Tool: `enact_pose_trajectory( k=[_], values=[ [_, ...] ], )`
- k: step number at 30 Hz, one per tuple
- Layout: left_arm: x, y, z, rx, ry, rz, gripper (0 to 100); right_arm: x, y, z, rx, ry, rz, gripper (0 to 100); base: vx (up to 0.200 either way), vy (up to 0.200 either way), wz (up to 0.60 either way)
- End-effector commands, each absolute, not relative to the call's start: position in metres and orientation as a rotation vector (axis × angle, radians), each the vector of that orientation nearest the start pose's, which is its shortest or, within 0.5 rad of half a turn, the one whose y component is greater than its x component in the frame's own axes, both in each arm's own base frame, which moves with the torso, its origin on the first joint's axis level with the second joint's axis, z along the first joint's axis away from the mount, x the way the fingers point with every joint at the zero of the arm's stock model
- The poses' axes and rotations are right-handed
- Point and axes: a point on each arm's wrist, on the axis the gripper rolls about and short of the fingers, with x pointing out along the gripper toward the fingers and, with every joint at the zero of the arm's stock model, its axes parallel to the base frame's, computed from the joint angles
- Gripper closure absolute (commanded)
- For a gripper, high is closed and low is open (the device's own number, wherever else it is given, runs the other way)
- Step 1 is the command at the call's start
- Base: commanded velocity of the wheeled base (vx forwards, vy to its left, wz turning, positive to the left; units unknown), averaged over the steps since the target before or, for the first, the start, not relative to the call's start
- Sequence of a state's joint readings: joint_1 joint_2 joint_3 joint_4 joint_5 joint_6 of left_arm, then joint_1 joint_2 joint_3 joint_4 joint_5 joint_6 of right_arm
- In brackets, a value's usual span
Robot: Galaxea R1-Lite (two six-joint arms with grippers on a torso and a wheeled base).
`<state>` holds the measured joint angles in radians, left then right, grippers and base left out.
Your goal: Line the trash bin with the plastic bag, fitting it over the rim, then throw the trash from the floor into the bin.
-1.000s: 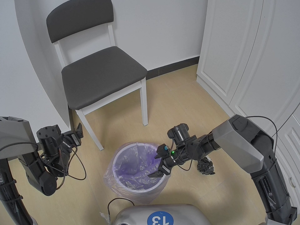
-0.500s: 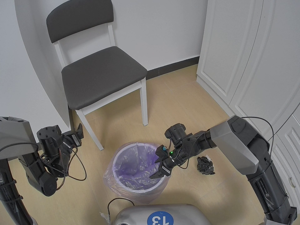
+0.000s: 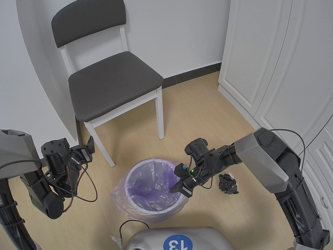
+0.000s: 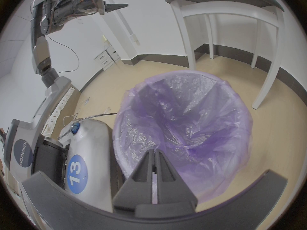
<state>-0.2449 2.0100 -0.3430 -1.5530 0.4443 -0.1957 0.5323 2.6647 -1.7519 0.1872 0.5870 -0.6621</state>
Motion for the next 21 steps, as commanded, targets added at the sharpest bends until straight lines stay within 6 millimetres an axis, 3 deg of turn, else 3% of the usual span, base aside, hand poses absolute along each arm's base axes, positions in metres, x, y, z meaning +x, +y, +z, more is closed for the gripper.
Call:
enact_pose_trajectory(
  k=[1, 13, 21],
  values=[
    [0.278, -0.064, 0.082, -0.163, 0.067, 0.201, 0, 0.391, 0.248, -0.029, -0.497, 0.779, 1.372, 100, 0.000, 0.000, 0.00],
    [0.275, -0.070, 0.080, -0.160, 0.075, 0.200, 0, 0.356, 0.259, -0.052, -0.538, 0.806, 1.429, 100, 0.000, 0.000, 0.00],
    [0.275, -0.069, 0.080, -0.158, 0.078, 0.200, 0, 0.352, 0.263, -0.052, -0.607, 0.820, 1.383, 100, 0.000, 0.000, 0.00]
  ],
)
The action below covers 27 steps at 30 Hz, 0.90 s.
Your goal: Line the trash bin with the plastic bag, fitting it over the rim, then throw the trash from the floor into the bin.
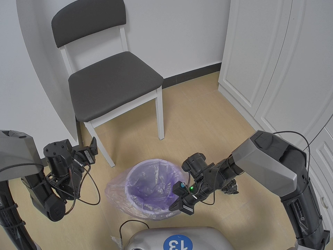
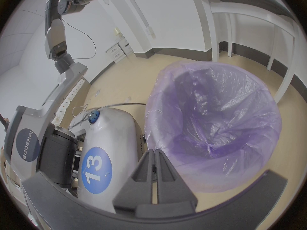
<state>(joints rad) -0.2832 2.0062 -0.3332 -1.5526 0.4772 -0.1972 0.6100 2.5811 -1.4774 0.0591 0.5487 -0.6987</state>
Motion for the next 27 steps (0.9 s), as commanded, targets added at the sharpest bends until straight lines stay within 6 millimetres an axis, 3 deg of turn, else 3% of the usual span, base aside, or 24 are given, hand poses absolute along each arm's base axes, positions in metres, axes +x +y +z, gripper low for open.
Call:
enact_pose_trajectory(
  k=[1, 16, 27],
  values=[
    [0.275, -0.069, 0.080, -0.158, 0.078, 0.202, 0, 0.353, 0.263, -0.051, -0.626, 0.825, 1.359, 100, 0.000, 0.000, 0.00],
    [0.272, -0.068, 0.085, -0.165, 0.062, 0.204, 0, 0.363, 0.252, -0.051, -0.783, 0.871, 1.152, 100, 0.000, 0.000, 0.00],
    [0.271, -0.066, 0.086, -0.166, 0.060, 0.206, 0, 0.394, 0.239, -0.044, -0.773, 0.821, 1.048, 100, 0.000, 0.000, 0.00]
  ],
)
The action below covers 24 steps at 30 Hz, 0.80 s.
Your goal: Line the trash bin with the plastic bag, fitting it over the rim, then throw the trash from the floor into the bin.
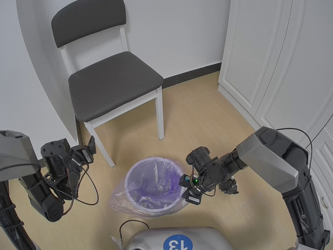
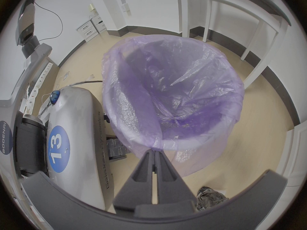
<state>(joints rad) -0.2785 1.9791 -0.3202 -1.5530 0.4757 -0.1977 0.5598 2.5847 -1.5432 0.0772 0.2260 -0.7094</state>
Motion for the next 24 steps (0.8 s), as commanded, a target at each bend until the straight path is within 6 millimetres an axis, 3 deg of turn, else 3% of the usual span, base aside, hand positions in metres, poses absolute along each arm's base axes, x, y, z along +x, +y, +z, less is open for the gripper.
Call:
enact_pose_trajectory(
  k=[1, 4, 11, 17, 24],
  values=[
    [0.271, -0.066, 0.086, -0.166, 0.060, 0.206, 0, 0.394, 0.238, -0.044, -0.773, 0.821, 1.047, 100, 0.000, 0.000, 0.00],
    [0.271, -0.066, 0.086, -0.166, 0.060, 0.206, 0, 0.409, 0.231, -0.035, -0.755, 0.788, 1.010, 100, 0.000, 0.000, 0.00],
    [0.270, -0.067, 0.086, -0.165, 0.060, 0.203, 0, 0.412, 0.220, -0.035, -0.745, 0.801, 0.993, 100, 0.000, 0.000, 0.00],
    [0.271, -0.068, 0.087, -0.166, 0.059, 0.202, 0, 0.389, 0.217, -0.039, -0.754, 0.856, 1.036, 100, 0.000, 0.000, 0.00],
    [0.269, -0.071, 0.086, -0.165, 0.065, 0.190, 0, 0.365, 0.241, -0.051, -0.784, 0.846, 1.106, 100, 0.000, 0.000, 0.00]
  ],
)
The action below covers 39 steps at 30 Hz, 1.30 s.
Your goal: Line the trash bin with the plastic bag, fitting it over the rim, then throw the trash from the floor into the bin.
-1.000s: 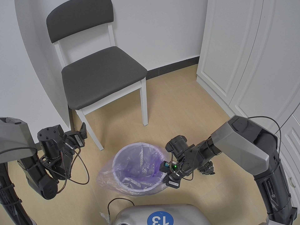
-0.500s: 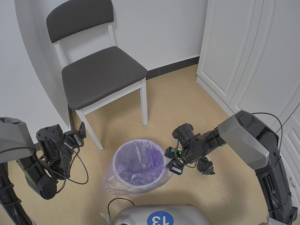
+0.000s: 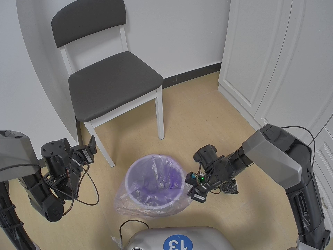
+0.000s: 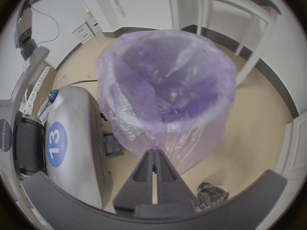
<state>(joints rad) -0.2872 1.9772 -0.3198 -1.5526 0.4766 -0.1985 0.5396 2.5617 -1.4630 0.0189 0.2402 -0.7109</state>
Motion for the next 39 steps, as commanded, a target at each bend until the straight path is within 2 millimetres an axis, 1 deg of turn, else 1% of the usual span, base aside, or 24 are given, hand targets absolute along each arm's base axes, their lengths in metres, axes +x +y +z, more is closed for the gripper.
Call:
enact_pose_trajectory(
  k=[1, 3, 7, 8, 14, 15, 16, 17, 21, 24, 27, 28, 29, 30, 33, 35, 38, 39],
  values=[
    [0.269, -0.071, 0.086, -0.166, 0.065, 0.189, 0, 0.364, 0.244, -0.052, -0.788, 0.839, 1.109, 100, 0.000, 0.000, 0.00],
    [0.269, -0.072, 0.086, -0.169, 0.065, 0.187, 0, 0.361, 0.249, -0.052, -0.790, 0.829, 1.118, 100, 0.000, 0.000, 0.00],
    [0.268, -0.075, 0.084, -0.169, 0.072, 0.177, 0, 0.361, 0.251, -0.052, -0.795, 0.831, 1.117, 100, 0.000, 0.000, 0.00],
    [0.268, -0.076, 0.083, -0.168, 0.075, 0.173, 0, 0.360, 0.250, -0.052, -0.801, 0.830, 1.119, 0, 0.000, 0.000, 0.00],
    [0.267, -0.085, 0.079, -0.156, 0.092, 0.140, 0, 0.359, 0.248, -0.051, -0.792, 0.836, 1.123, 0, 0.000, 0.000, 0.00],
    [0.265, -0.089, 0.074, -0.139, 0.113, 0.124, 0, 0.353, 0.246, -0.053, -0.791, 0.854, 1.128, 0, 0.000, 0.000, 0.00],
    [0.265, -0.089, 0.074, -0.139, 0.113, 0.124, 0, 0.353, 0.246, -0.053, -0.791, 0.854, 1.128, 0, 0.000, 0.000, 0.00],
    [0.262, -0.094, 0.066, -0.105, 0.147, 0.100, 0, 0.348, 0.243, -0.044, -0.787, 0.833, 1.126, 0, 0.000, 0.000, 0.00],
    [0.263, -0.097, 0.050, -0.002, 0.205, 0.082, 0, 0.337, 0.237, -0.030, -0.762, 0.779, 1.145, 0, 0.000, 0.000, 0.00],
    [0.263, -0.103, 0.046, 0.062, 0.219, 0.035, 0, 0.326, 0.231, -0.022, -0.744, 0.759, 1.143, 0, 0.000, 0.000, 0.00],
    [0.264, -0.112, 0.048, 0.110, 0.206, -0.029, 0, 0.313, 0.226, -0.016, -0.731, 0.742, 1.135, 0, 0.000, 0.000, 0.00],
    [0.264, -0.112, 0.048, 0.110, 0.206, -0.029, 0, 0.313, 0.226, -0.016, -0.731, 0.742, 1.135, 0, 0.000, 0.000, 0.00],
    [0.263, -0.119, 0.045, 0.165, 0.210, -0.061, 0, 0.304, 0.220, -0.013, -0.725, 0.731, 1.129, 0, 0.000, 0.000, 0.00],
    [0.264, -0.120, 0.043, 0.190, 0.212, -0.066, 0, 0.301, 0.218, -0.012, -0.721, 0.733, 1.124, 0, 0.000, 0.000, 0.00],
    [0.271, -0.124, 0.031, 0.315, 0.232, -0.083, 0, 0.288, 0.211, -0.011, -0.683, 0.734, 1.098, 0, 0.000, 0.000, 0.00],
    [0.277, -0.130, 0.022, 0.376, 0.238, -0.098, 0, 0.283, 0.206, -0.009, -0.642, 0.717, 1.071, 0, 0.000, 0.000, 0.00],
    [0.288, -0.143, 0.009, 0.412, 0.236, -0.120, 0, 0.285, 0.198, -0.006, -0.570, 0.673, 1.012, 0, 0.000, 0.000, 0.00],
    [0.293, -0.147, 0.004, 0.424, 0.239, -0.122, 0, 0.288, 0.192, -0.006, -0.539, 0.668, 0.981, 0, 0.000, 0.000, 0.00]
  ],
)
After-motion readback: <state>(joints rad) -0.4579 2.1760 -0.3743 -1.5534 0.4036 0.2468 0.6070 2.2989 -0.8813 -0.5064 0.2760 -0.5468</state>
